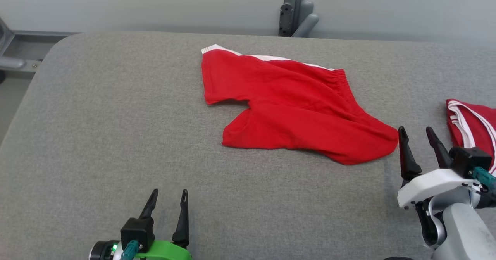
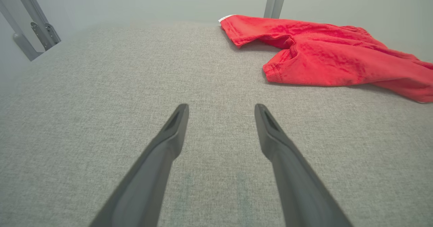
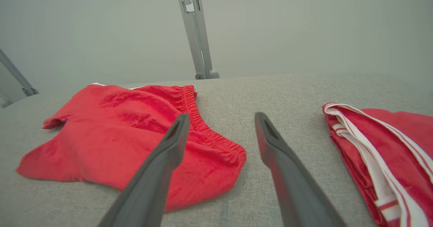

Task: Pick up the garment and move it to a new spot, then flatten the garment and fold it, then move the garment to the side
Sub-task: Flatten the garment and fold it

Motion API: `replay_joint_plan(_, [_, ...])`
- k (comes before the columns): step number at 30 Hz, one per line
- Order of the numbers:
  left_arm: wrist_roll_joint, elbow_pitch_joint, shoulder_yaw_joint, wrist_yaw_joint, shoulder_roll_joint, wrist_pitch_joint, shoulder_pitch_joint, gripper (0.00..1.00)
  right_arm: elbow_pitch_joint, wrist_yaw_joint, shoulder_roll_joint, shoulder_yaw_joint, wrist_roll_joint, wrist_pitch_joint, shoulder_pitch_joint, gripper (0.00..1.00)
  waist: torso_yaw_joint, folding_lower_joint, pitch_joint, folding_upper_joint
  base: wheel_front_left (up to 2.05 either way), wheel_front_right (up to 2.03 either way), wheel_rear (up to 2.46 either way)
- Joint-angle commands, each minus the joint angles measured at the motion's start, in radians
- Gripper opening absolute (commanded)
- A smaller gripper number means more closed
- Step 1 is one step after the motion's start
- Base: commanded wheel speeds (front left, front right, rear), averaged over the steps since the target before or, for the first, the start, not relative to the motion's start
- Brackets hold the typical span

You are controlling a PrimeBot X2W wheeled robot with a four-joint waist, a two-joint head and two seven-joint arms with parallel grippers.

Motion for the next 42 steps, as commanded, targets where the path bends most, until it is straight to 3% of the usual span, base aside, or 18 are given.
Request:
replay_joint_plan(1, [0.01,-0.009,0.01,0.0,0.003,0.0,0.016,1.0,-0.053,-0.001,0.017,-0.02,-0.024,-0.002,0.049,1.0,-0.054,0.0,-0.039,0.0002,0.0,0.0,0.0])
replay_joint_plan(11, [0.015,-0.027,0.042,-0.007,0.003,0.0,0.034,1.0,-0.37,-0.001,0.091,-0.058,-0.113,-0.001,0.242,1.0,-0.148,0.0,-0.047,0.0002,0.0,0.0,0.0])
replay_joint_plan(25, [0.018,-0.005,0.033,-0.015,0.003,0.0,0.016,1.0,-0.389,-0.001,0.115,-0.044,-0.099,-0.001,0.277,1.0,-0.171,0.0,-0.032,0.0002,0.0,0.0,0.0])
replay_joint_plan(35, [-0.009,0.132,0.001,-0.066,0.003,0.0,-0.167,1.0,-0.384,-0.001,0.116,0.012,-0.079,-0.001,0.21,1.0,-0.208,0.0,0.08,0.0002,0.0,0.0,0.0])
replay_joint_plan(42, [-0.011,0.251,0.028,-0.077,0.004,0.0,-0.275,1.0,-0.383,-0.001,0.108,0.016,-0.069,-0.001,0.174,1.0,-0.244,0.0,0.143,0.0002,0.0,0.0,0.0])
